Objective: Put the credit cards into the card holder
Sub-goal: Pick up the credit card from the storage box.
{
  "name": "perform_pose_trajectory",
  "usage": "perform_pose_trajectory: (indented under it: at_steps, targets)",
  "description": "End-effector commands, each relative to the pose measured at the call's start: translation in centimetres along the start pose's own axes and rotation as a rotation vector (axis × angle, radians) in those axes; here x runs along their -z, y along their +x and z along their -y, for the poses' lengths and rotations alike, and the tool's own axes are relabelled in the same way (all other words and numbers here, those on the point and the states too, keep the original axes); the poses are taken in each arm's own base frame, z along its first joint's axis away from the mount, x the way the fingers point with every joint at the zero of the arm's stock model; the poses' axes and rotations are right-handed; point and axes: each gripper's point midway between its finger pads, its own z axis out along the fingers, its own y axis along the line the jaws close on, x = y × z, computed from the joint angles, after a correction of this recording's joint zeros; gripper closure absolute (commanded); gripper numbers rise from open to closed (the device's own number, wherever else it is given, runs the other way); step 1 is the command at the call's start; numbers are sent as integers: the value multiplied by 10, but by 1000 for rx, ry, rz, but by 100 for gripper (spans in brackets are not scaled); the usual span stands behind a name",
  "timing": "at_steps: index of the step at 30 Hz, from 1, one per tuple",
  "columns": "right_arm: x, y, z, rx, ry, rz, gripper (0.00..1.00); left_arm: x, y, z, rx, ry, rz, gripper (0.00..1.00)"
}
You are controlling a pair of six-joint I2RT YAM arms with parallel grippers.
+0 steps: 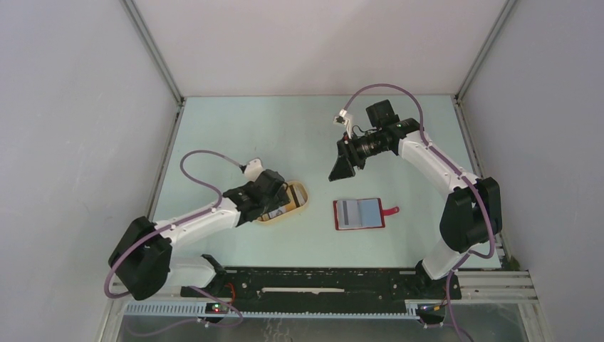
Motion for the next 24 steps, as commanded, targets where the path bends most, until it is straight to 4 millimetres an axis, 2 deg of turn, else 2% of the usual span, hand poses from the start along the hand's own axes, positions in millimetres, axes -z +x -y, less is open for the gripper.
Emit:
perform_pose_trajectory:
  at_steps: [1, 11, 19, 24]
  targets:
    - [2, -3, -2, 18, -14, 10, 30, -1, -3, -17, -58, -84, -10, 19]
    - [3, -3, -2, 19, -12, 13, 30, -15, 5, -18, -85, -165, -61, 12]
    - [4, -3, -1, 19, -12, 14, 30, -28, 17, -12, -91, -150, -101, 18]
    - [4, -3, -1, 20, -11, 13, 30, -27, 17, -3, -73, -82, -98, 21]
